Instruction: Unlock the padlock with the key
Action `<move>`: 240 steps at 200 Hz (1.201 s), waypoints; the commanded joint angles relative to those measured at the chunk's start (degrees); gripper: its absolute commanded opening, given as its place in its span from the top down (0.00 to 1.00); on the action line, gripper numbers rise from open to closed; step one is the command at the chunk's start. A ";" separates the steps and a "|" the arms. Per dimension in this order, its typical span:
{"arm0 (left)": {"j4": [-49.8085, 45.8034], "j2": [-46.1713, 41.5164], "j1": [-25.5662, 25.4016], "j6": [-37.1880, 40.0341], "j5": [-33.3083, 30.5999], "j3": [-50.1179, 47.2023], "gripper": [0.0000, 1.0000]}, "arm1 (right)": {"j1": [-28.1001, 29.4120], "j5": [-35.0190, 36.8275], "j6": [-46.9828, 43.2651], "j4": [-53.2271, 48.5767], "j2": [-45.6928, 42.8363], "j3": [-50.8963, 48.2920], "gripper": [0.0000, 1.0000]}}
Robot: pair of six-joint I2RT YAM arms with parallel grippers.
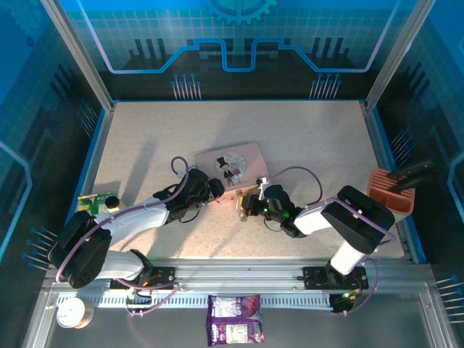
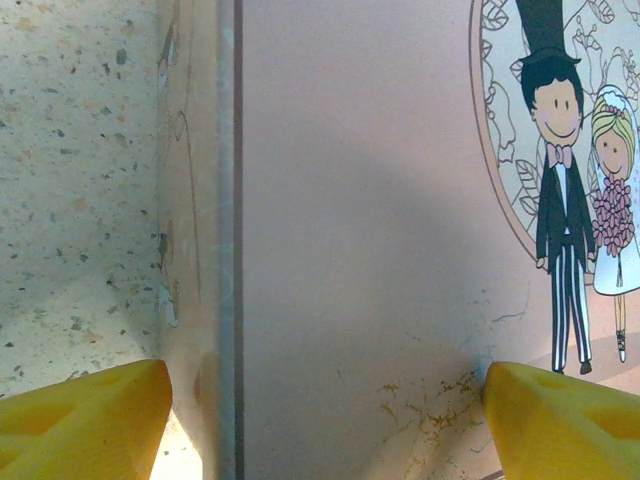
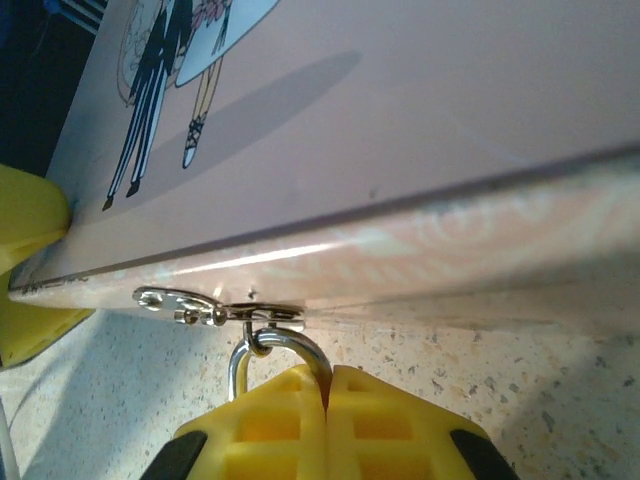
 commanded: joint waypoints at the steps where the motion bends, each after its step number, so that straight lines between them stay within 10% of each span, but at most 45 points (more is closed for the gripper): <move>1: -3.67 2.60 -0.41 -1.25 0.98 -0.15 0.18 | 2.70 7.74 5.92 2.00 0.03 -1.26 1.00; 240: -1.49 5.20 -2.54 -4.43 0.28 2.86 0.17 | 7.43 29.00 36.47 13.23 4.53 -1.67 1.00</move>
